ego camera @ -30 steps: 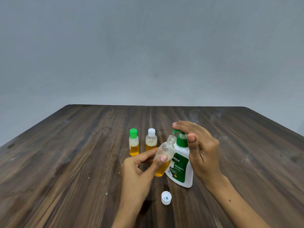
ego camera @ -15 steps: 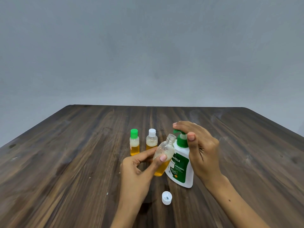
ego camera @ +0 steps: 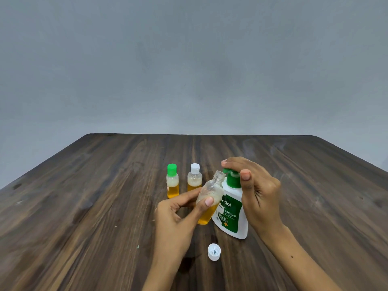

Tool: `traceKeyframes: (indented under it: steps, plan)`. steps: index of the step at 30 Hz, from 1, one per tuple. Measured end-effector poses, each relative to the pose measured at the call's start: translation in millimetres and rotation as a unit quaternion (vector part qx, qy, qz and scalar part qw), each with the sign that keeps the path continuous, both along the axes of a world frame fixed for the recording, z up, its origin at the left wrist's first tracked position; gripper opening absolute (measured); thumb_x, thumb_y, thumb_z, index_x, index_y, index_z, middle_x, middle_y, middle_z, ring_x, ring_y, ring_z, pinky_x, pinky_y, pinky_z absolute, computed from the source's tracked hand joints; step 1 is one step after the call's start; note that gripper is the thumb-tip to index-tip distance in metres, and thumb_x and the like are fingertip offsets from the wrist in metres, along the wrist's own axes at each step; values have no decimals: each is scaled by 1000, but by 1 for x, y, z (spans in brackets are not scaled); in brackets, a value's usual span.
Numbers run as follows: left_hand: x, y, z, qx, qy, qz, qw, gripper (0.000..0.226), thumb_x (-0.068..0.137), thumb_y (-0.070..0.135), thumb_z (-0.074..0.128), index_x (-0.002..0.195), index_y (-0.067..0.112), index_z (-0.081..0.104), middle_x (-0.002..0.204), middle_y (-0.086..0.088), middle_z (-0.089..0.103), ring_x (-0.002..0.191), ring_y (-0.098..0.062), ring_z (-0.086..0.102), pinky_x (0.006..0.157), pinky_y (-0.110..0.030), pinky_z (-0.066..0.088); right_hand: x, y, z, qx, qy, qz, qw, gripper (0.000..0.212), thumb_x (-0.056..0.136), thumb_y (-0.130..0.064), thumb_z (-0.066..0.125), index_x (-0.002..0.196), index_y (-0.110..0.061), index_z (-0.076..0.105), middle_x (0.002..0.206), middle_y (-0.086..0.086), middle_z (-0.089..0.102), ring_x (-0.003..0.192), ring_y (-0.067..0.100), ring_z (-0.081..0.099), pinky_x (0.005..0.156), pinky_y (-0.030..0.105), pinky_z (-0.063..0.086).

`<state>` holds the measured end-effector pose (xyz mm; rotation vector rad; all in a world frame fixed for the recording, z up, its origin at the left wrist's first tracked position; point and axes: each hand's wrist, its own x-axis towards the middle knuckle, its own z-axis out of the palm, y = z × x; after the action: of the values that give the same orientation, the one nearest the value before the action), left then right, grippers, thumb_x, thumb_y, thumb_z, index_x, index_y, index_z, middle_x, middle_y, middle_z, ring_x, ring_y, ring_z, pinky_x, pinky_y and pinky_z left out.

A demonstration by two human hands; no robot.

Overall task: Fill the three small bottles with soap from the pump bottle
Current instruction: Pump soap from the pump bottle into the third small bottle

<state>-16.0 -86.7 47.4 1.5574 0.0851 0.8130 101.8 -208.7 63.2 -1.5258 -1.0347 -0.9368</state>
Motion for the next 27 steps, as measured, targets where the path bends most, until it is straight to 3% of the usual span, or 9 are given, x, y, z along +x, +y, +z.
traceKeyframes:
  steps: [6,13,19,27]
  plan:
    - [-1,-3,2,2,-3,-7,1000,27,75,24,74,101,17,77,94,11,77,96,-4,71,78,-13,52,2,-1,7,-12,-21,-4,1000,59,104,-46,26,101,-10,73,107,-4,70,107,10,65,87,46,52]
    - [-1,-1,3,-3,-6,-3,1000,31,73,27,74,101,16,77,95,11,77,97,-5,71,79,-13,52,1,0,-1,-4,-5,0,1000,61,104,-47,27,98,-9,74,103,-1,72,104,13,67,81,47,54]
    - [-1,-2,5,-6,-5,-9,1000,30,72,25,75,101,15,77,94,8,77,96,-7,71,79,-17,53,2,-2,8,-18,-24,-13,999,61,104,-47,25,101,-10,73,106,-3,72,107,11,65,89,46,52]
    - [0,-4,1,-1,13,3,1000,26,74,24,75,100,20,77,93,12,77,93,-6,71,77,-17,54,-1,-1,2,-7,-9,-6,1000,61,104,-48,26,100,-10,74,105,-3,72,105,11,66,83,46,54]
